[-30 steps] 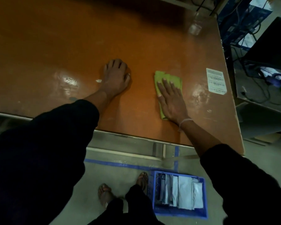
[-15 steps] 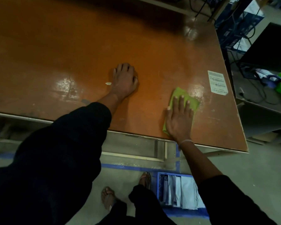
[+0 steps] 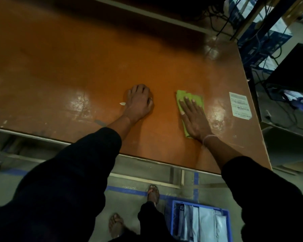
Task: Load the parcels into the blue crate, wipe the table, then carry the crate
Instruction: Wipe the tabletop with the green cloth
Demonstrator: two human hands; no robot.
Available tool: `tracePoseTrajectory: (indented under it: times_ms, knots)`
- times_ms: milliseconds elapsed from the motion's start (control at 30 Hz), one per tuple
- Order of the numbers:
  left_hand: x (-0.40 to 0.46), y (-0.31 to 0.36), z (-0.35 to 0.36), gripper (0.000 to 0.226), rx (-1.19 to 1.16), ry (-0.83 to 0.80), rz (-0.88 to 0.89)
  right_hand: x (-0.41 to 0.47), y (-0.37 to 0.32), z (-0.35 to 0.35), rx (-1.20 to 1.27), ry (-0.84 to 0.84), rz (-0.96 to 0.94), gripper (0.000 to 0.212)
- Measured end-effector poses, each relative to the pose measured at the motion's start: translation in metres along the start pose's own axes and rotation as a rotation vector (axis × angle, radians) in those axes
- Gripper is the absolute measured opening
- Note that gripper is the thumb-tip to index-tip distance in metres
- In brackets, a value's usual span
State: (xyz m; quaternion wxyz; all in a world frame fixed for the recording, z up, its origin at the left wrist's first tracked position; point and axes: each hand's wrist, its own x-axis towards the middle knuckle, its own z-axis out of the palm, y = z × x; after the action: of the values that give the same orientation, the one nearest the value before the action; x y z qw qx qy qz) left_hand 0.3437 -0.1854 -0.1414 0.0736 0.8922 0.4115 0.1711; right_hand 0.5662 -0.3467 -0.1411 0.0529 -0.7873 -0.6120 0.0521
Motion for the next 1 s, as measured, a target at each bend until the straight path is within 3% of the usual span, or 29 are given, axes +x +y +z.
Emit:
tracePoseTrajectory:
  times_ms: [100,133,233,300,433,467,567,633,767,800,933,1000]
  knots:
    - [0.002,-0.001,0.003,0.036,-0.001,0.005,-0.001,0.036,0.005,0.003,-0.007,0.047,0.345,0.059]
    - [0.002,-0.002,0.004,0.037,-0.004,-0.001,-0.005,0.046,-0.002,0.004,-0.019,0.034,0.319,0.059]
    - [0.004,-0.005,0.007,0.041,-0.008,-0.039,0.011,0.059,-0.005,0.002,-0.029,-0.016,-0.019,0.056]
    - [0.008,-0.012,0.005,0.043,-0.013,-0.062,0.044,0.072,0.008,-0.001,-0.028,-0.019,-0.074,0.055]
    - [0.023,-0.039,0.001,0.046,0.033,-0.054,0.022,0.111,-0.006,0.0,-0.021,0.025,0.3,0.059]
    - [0.028,-0.047,-0.002,0.045,0.049,-0.051,-0.006,0.118,-0.015,0.001,-0.024,0.021,0.265,0.06]
    - [0.04,-0.067,-0.007,0.043,0.097,-0.049,-0.064,0.134,-0.018,0.002,-0.032,-0.023,-0.082,0.058]
    - [0.043,-0.074,-0.008,0.043,0.121,-0.04,-0.065,0.151,-0.002,0.0,-0.034,-0.034,-0.142,0.057]
    - [0.044,-0.077,-0.002,0.043,0.132,-0.008,-0.092,0.194,0.004,-0.002,0.013,0.02,0.257,0.061]
    - [0.045,-0.077,-0.001,0.044,0.142,-0.004,-0.091,0.204,-0.001,-0.002,0.017,0.015,0.286,0.061]
    - [0.047,-0.08,-0.001,0.05,0.147,0.0,-0.089,0.232,0.003,-0.003,-0.034,-0.045,-0.16,0.058]
    - [0.047,-0.08,-0.002,0.051,0.144,0.006,-0.096,0.255,0.02,-0.008,-0.043,-0.02,-0.118,0.059]
